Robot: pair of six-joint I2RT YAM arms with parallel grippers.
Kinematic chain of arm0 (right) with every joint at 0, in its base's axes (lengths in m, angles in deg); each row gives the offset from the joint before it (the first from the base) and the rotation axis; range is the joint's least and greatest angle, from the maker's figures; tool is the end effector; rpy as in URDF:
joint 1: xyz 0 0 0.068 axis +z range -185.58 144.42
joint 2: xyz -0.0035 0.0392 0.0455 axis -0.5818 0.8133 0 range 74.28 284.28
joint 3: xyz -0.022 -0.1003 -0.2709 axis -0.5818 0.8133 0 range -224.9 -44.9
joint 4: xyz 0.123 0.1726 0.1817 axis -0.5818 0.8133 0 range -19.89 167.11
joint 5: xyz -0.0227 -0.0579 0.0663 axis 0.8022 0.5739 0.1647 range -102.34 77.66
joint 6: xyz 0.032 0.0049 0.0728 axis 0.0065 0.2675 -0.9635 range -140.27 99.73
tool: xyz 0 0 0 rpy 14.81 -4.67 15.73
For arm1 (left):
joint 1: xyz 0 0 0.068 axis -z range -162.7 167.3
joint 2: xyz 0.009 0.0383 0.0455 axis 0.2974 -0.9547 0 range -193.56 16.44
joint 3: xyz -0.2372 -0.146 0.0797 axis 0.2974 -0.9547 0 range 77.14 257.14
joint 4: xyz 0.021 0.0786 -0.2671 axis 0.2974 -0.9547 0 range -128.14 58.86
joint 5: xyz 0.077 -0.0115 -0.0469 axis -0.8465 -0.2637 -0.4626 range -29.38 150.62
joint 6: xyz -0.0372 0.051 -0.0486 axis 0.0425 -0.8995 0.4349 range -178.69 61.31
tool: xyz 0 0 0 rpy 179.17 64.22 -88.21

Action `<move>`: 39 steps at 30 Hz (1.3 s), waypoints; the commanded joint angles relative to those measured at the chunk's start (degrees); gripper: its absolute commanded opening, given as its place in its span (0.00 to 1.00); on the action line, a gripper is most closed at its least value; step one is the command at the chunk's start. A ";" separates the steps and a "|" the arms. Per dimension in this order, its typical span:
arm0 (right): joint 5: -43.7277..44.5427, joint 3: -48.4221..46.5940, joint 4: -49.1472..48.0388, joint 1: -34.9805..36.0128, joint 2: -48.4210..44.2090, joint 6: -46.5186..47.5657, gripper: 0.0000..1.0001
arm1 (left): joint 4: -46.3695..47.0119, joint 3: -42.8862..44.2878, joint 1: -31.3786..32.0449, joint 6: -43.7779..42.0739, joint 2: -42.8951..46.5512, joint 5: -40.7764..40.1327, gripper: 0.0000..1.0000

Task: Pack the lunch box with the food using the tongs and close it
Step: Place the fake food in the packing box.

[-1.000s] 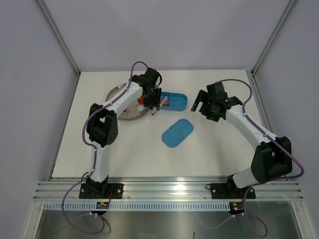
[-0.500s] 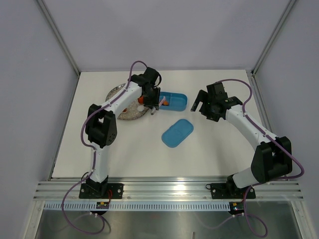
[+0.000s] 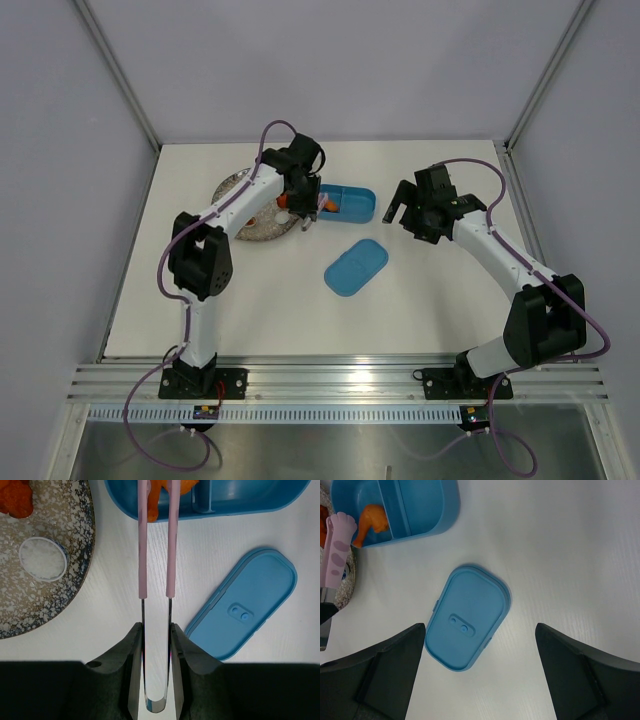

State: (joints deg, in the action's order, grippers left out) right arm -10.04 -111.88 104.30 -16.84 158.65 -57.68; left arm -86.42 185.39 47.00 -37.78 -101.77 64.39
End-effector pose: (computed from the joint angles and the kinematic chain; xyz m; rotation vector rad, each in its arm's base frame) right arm 0.3329 0.1101 0.2603 0.4240 2.4713 0.3667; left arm 0.4172 -0.2432 0.2455 0.2311 2.7490 -0.3406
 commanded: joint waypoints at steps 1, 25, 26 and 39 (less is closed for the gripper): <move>-0.37 0.71 -1.67 0.15 -1.06 -0.73 0.99 | -1.05 1.27 0.89 -1.13 4.92 -2.98 0.00; -0.37 0.98 -1.50 0.24 -1.32 -0.47 0.99 | -7.03 10.31 1.77 -3.42 -5.80 -3.51 0.00; -0.29 0.97 -1.50 0.16 -1.41 -0.30 1.00 | -7.20 11.45 1.77 -3.33 -6.58 -3.51 0.00; -0.28 0.36 -1.24 0.15 -1.15 -0.21 0.99 | -5.45 14.01 1.60 -3.59 -6.07 -7.46 0.00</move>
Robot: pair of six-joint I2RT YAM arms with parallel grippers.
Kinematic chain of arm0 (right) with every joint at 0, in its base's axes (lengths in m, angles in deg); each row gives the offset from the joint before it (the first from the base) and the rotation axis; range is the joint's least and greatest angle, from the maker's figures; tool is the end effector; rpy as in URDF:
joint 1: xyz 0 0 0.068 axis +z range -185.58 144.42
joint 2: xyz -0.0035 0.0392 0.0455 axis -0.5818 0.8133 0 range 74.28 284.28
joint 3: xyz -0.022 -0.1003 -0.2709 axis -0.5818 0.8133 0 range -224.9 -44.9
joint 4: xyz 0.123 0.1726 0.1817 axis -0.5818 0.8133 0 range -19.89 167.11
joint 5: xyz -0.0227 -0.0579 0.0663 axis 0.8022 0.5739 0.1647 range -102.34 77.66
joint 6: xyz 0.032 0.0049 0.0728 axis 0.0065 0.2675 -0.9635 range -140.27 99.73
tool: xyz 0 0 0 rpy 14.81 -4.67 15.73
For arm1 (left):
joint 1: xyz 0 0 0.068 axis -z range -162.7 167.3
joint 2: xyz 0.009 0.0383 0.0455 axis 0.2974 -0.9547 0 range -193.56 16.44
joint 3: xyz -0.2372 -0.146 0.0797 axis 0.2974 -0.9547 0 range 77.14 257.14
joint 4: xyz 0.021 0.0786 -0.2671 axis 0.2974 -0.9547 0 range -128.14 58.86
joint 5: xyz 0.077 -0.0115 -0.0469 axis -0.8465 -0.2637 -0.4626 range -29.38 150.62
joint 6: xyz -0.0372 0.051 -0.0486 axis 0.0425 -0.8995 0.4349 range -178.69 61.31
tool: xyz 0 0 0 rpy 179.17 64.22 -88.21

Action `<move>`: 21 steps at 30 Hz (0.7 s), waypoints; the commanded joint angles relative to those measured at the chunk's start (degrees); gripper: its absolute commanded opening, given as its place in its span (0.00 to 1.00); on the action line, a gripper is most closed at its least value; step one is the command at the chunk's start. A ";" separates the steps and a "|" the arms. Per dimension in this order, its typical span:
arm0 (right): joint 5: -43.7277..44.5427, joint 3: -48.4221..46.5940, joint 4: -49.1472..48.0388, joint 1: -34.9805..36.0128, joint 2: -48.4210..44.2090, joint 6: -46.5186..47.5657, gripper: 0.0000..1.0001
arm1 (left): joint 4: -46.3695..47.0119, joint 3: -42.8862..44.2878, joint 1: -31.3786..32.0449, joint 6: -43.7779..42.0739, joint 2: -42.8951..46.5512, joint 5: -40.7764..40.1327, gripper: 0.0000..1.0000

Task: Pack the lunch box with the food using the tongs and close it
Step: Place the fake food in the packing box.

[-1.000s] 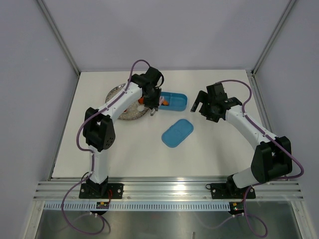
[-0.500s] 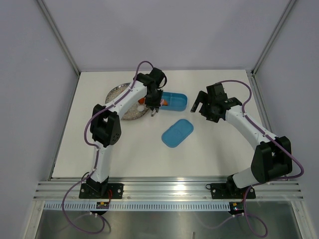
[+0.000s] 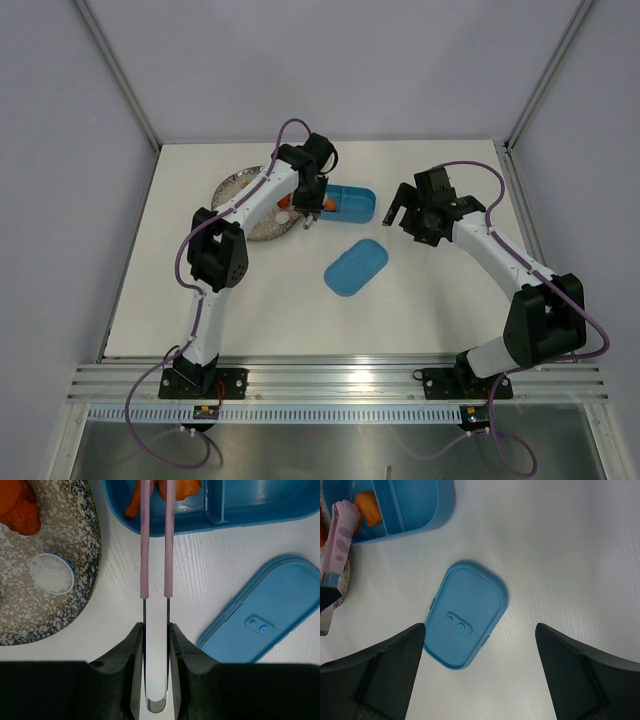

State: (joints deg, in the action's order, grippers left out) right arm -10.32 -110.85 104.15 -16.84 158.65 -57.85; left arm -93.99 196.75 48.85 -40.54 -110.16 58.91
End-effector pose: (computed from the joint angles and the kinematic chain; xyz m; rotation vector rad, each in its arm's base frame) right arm 0.3308 0.1098 0.2541 0.4280 2.4872 0.3655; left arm 0.4323 -0.2631 0.2330 0.3197 2.7866 -0.1713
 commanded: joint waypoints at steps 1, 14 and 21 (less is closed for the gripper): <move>0.09 -0.75 -1.08 0.15 -1.15 -0.03 0.99 | 2.38 2.56 -0.17 -0.92 3.55 -2.58 0.00; -0.35 -0.76 -1.35 0.15 -0.71 -0.30 0.99 | 3.61 -0.96 -0.70 -0.57 10.41 -5.31 0.00; -0.35 -0.58 -1.35 0.24 -0.88 -0.21 0.99 | 3.61 -2.88 -1.14 0.04 13.91 -6.10 0.00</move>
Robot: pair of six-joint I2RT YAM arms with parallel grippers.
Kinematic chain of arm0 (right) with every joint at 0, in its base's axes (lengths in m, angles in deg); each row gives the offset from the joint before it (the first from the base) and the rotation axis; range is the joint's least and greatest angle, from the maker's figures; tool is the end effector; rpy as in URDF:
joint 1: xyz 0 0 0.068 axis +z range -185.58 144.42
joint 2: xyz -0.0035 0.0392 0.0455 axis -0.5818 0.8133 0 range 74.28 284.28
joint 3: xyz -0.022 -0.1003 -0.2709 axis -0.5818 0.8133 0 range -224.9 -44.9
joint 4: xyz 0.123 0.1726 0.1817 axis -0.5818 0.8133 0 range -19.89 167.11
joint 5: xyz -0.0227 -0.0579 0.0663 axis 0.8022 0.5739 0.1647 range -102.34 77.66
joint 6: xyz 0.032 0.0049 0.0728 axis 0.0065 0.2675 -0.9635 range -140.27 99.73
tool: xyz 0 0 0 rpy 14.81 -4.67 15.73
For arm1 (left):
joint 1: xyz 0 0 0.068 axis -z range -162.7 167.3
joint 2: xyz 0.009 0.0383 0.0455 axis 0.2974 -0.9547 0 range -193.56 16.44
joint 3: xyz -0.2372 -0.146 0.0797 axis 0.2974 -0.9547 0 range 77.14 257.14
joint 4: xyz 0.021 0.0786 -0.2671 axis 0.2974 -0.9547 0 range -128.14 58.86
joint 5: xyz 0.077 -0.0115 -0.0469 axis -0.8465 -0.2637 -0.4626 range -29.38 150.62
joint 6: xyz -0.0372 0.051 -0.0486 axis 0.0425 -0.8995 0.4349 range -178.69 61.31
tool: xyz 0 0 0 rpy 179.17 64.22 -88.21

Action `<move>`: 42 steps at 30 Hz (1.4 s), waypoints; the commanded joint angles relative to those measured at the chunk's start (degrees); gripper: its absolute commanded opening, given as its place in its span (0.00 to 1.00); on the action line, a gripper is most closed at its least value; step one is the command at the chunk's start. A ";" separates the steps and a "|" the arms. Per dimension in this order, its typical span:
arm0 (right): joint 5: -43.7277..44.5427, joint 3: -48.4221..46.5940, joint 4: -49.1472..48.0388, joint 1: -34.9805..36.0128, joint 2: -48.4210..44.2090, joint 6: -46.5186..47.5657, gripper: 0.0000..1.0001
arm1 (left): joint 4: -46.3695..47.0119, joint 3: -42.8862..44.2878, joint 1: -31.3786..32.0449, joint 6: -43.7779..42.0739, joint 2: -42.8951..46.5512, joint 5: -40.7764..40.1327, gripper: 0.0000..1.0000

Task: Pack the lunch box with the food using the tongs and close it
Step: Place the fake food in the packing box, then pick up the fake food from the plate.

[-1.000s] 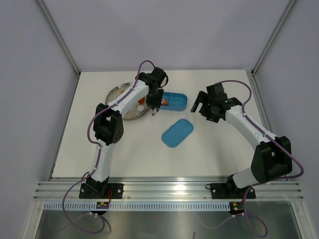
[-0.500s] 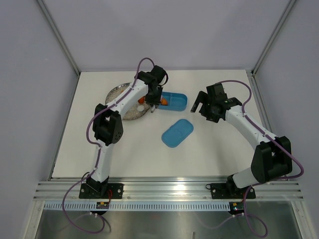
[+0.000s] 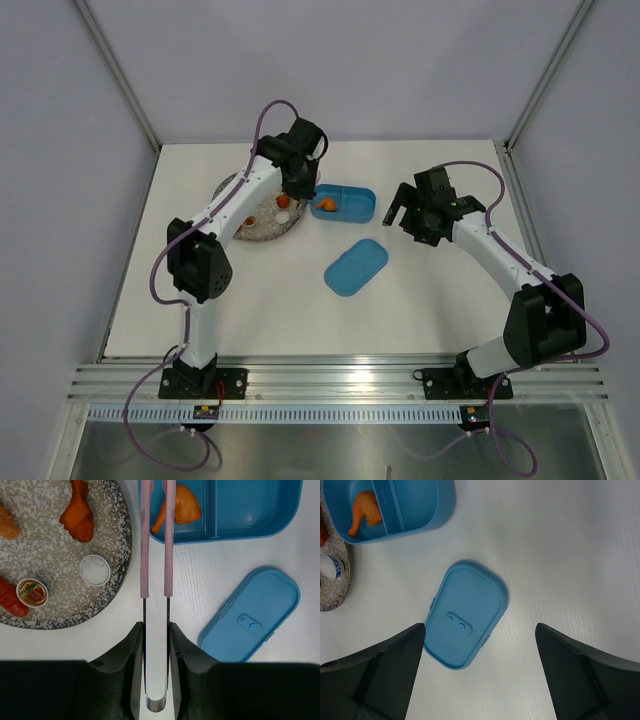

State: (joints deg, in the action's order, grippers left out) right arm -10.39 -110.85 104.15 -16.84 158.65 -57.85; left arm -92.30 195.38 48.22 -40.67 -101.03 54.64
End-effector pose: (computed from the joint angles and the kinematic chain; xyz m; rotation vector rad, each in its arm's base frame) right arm 0.3307 0.1098 0.2541 0.4276 2.4877 0.3669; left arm 0.4181 -0.2421 0.3030 0.2587 2.6119 -0.1623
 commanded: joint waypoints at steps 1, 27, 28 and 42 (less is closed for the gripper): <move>-0.20 -0.58 -1.17 0.16 -0.88 -0.12 1.00 | 2.28 -2.30 -0.77 0.26 5.84 -2.54 0.00; -3.45 0.47 -3.89 0.59 0.08 -1.00 0.99 | 6.41 -38.43 -16.94 11.95 27.47 -6.68 0.14; -3.45 0.47 -3.90 0.59 0.00 -1.00 0.99 | 6.50 -38.43 -17.03 12.04 27.30 -6.50 0.16; -3.71 0.56 -4.16 0.68 0.26 -1.00 0.99 | 6.67 -38.16 -16.94 12.13 24.22 -8.17 0.32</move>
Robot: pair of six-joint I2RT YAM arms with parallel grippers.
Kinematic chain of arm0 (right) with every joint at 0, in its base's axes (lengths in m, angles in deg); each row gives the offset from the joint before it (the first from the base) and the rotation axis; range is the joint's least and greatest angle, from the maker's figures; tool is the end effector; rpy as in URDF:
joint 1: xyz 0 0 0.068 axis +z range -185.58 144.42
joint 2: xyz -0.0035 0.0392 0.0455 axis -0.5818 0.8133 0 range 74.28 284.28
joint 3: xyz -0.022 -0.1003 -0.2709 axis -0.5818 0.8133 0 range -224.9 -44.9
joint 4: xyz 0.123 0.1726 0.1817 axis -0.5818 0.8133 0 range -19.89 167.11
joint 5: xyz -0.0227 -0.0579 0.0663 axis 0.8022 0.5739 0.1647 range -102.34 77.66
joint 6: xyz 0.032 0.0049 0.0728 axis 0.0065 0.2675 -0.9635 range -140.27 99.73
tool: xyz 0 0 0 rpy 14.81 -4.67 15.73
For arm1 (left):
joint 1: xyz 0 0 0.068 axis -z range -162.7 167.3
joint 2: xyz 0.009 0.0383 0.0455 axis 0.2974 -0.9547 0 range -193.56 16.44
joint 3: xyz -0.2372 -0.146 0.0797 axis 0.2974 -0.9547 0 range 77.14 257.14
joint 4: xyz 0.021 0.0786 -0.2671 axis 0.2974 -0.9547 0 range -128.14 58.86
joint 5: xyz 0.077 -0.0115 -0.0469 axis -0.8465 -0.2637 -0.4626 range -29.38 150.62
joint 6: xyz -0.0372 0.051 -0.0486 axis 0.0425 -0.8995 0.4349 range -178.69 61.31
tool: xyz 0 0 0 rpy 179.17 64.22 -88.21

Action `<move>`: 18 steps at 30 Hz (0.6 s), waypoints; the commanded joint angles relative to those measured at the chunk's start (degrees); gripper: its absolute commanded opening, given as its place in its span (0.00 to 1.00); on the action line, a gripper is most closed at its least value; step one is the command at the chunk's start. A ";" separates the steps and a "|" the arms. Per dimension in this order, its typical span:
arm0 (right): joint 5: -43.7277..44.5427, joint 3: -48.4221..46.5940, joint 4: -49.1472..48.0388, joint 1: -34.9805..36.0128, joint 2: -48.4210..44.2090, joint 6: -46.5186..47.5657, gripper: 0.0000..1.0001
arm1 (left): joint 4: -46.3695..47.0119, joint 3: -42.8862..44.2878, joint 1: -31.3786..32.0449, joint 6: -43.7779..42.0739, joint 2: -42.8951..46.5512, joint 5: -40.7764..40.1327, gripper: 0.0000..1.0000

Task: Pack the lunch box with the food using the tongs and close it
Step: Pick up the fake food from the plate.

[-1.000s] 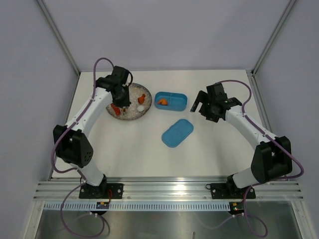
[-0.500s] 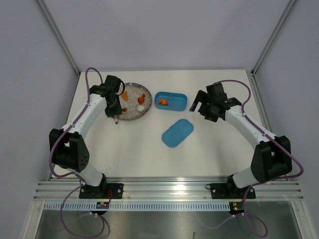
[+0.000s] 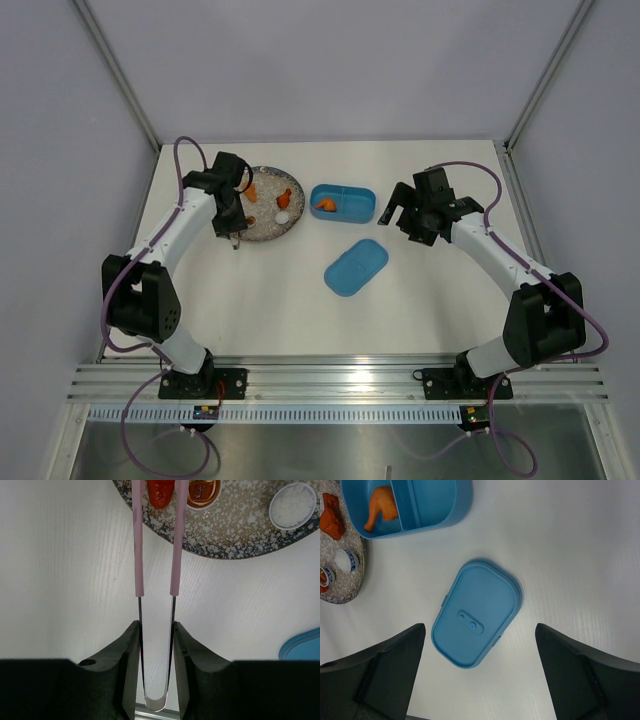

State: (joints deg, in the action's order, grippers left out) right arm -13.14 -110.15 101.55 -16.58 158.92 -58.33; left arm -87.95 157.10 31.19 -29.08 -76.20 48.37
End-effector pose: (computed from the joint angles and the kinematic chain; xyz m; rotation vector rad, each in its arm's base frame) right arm 0.3330 0.1158 0.2521 0.4098 2.4782 0.4422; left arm 0.3461 -0.0706 0.2631 -0.4260 2.6973 0.0894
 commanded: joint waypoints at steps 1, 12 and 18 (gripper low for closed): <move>-1.05 -0.31 -1.56 0.51 0.17 -0.52 0.99 | 2.41 0.19 0.00 0.54 -0.87 -1.99 0.32; -1.05 -1.72 -1.47 0.77 1.05 -0.34 0.99 | 3.73 0.28 -0.71 0.45 -3.51 -2.42 0.32; -1.05 -1.02 -1.91 0.77 0.79 -0.61 0.99 | 3.91 1.60 -1.32 0.37 -5.18 -2.52 0.32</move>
State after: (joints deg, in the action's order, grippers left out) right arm -13.51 -110.13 101.20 -16.31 160.08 -58.53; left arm -86.25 157.10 30.54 -29.02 -80.46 47.41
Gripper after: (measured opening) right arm 0.993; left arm 0.322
